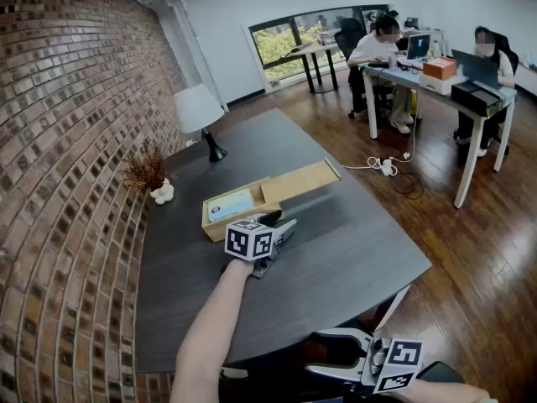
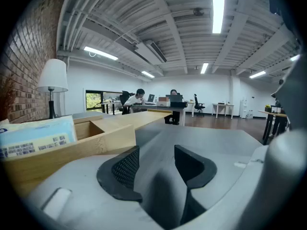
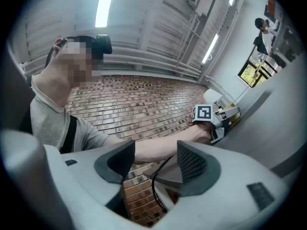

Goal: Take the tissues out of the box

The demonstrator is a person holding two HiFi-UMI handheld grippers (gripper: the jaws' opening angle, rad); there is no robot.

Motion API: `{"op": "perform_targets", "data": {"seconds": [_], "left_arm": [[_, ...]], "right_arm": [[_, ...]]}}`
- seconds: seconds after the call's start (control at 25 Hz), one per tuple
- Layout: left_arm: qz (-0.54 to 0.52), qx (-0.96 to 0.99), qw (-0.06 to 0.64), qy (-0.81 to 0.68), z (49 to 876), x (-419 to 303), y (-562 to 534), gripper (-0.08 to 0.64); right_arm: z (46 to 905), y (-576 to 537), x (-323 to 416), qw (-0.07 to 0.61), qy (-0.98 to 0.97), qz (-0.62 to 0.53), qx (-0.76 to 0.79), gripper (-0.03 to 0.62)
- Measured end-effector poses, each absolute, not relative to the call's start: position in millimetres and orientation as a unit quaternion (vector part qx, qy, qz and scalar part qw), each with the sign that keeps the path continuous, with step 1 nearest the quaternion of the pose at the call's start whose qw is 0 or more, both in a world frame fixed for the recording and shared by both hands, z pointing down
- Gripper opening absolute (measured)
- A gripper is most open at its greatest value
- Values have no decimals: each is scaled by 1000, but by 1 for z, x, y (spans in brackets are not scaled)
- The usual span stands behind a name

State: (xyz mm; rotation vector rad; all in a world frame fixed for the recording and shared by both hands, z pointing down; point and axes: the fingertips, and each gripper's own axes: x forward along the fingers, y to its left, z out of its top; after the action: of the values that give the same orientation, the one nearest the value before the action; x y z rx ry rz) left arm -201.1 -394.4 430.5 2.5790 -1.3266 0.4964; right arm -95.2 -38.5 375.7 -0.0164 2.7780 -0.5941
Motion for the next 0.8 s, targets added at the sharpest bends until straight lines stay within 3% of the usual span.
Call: {"op": "perform_targets", "data": {"seconds": [0.48, 0.64, 0.8], "left_arm": [[113, 883, 96, -445, 422, -186, -401, 232], [185, 895, 0, -406, 394, -186, -364, 232], [229, 871, -83, -426, 324, -257, -333, 230]], "right_arm": [[378, -32, -95, 151, 966, -212, 0, 272], [376, -32, -94, 152, 966, -211, 2, 272], [375, -31, -94, 150, 965, -214, 5, 272]]}}
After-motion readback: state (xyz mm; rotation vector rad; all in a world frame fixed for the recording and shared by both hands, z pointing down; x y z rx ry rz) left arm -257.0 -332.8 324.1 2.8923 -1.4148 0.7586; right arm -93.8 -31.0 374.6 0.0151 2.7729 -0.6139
